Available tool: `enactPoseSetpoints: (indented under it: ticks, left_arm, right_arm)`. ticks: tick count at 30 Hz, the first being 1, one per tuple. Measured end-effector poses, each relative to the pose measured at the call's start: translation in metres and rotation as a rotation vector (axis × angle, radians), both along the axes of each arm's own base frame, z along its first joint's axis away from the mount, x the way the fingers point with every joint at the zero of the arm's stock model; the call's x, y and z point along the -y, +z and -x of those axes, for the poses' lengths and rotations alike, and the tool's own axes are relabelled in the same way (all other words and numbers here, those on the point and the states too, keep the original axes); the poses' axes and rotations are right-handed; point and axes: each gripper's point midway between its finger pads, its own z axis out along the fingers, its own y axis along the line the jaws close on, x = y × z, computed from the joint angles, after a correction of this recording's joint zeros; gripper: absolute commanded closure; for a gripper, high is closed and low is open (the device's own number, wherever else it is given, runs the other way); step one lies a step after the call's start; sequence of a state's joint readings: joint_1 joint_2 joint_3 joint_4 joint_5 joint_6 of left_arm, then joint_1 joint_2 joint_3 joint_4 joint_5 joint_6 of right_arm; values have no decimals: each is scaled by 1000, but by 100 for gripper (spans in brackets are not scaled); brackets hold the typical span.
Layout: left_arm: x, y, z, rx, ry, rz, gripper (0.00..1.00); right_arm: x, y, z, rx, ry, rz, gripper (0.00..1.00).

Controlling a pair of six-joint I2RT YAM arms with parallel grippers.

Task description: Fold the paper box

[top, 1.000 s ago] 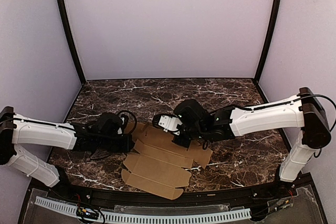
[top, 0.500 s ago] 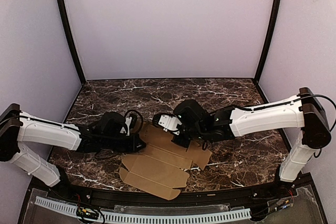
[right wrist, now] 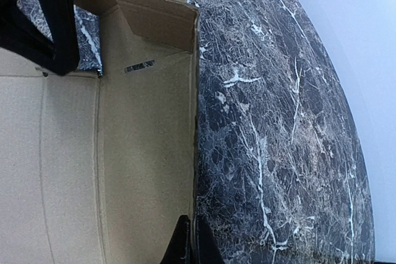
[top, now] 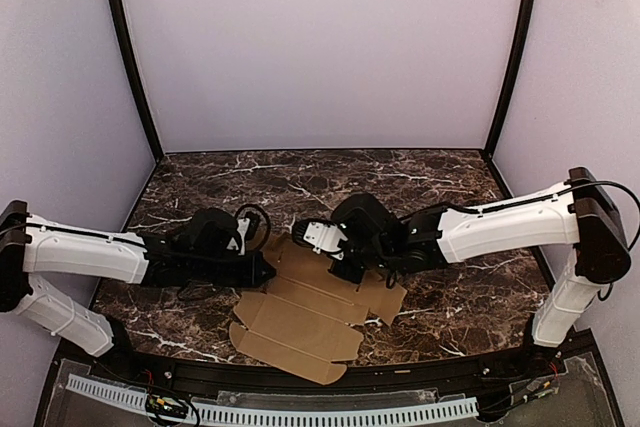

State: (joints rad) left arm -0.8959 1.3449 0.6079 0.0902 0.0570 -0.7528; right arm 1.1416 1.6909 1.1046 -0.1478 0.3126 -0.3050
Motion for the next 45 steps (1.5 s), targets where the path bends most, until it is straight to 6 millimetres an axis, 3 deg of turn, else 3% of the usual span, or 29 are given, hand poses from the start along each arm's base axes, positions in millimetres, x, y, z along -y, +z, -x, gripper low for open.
enactPoseSetpoints:
  ticks: [6, 10, 18, 25, 31, 38, 45]
  left_arm:
    - [-7, 56, -8, 110, 12, 8, 88]
    - [-22, 87, -9, 186, 38, 1, 88]
    - [-64, 96, -8, 258, 121, -114, 86]
    - [-92, 71, -1, 260, 160, -198, 87]
    - [-104, 38, 13, 214, 149, -190, 78]
    - [-93, 4, 29, 144, 86, -99, 76]
    - [-64, 5, 35, 129, -4, 33, 76]
  right_arm:
    - [6, -9, 0, 26, 11, 37, 100]
    - [9, -13, -1, 59, 30, 71, 100]
    - [6, -15, 2, 141, 99, 104, 100]
    - [-3, -14, 12, 242, 180, 126, 100]
    - [-5, -16, 18, 315, 229, 149, 100]
    - [-9, -15, 22, 349, 263, 148, 100]
    - [-9, -9, 23, 361, 271, 140, 100]
